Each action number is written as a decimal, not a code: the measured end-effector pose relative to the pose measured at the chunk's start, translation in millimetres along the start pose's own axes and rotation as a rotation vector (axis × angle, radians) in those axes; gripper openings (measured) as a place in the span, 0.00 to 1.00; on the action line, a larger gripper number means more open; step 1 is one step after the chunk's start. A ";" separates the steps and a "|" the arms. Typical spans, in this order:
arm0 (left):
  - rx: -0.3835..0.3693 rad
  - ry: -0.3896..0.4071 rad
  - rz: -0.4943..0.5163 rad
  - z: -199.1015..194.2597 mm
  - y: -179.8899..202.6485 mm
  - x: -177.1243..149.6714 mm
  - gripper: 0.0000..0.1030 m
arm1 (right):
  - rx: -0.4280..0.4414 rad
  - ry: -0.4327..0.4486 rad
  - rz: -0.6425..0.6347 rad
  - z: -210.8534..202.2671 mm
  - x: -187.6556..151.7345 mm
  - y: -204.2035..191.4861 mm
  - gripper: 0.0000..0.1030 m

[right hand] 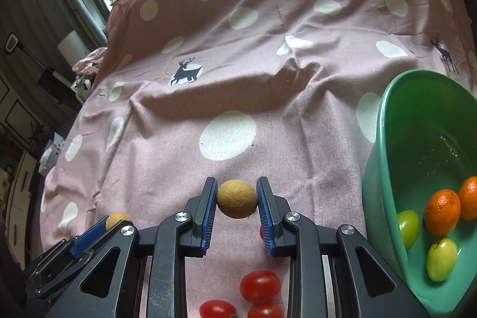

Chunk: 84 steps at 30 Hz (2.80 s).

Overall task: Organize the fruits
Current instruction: 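Close the right gripper on the tan round fruit and lift it, then carry the tan fruit with the right gripper into the green bowl, then open the right gripper, releasing the tan fruit inside the bowl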

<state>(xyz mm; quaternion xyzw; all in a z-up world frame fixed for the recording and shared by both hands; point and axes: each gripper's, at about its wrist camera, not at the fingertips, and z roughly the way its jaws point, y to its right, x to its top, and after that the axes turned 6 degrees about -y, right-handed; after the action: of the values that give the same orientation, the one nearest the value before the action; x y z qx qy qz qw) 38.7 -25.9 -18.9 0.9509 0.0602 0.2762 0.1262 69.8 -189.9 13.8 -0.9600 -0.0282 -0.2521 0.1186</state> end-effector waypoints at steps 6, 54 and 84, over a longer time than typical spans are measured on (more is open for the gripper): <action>0.001 0.026 0.007 -10.2 1.1 -0.9 0.26 | 0.018 0.032 0.013 -13.2 0.0 2.4 0.27; -0.221 -0.041 0.356 27.3 206.1 -3.8 0.26 | -0.107 0.189 0.384 -109.1 -19.1 165.5 0.27; -0.141 -0.035 0.479 61.6 225.4 -12.7 0.26 | -0.162 0.126 0.400 -89.4 -20.0 176.2 0.27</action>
<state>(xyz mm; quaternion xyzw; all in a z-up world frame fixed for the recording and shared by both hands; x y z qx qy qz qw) 71.4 -257.6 -14.0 0.9315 -0.1884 0.2851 0.1244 29.8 -382.4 41.9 -0.9352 0.1904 -0.2845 0.0903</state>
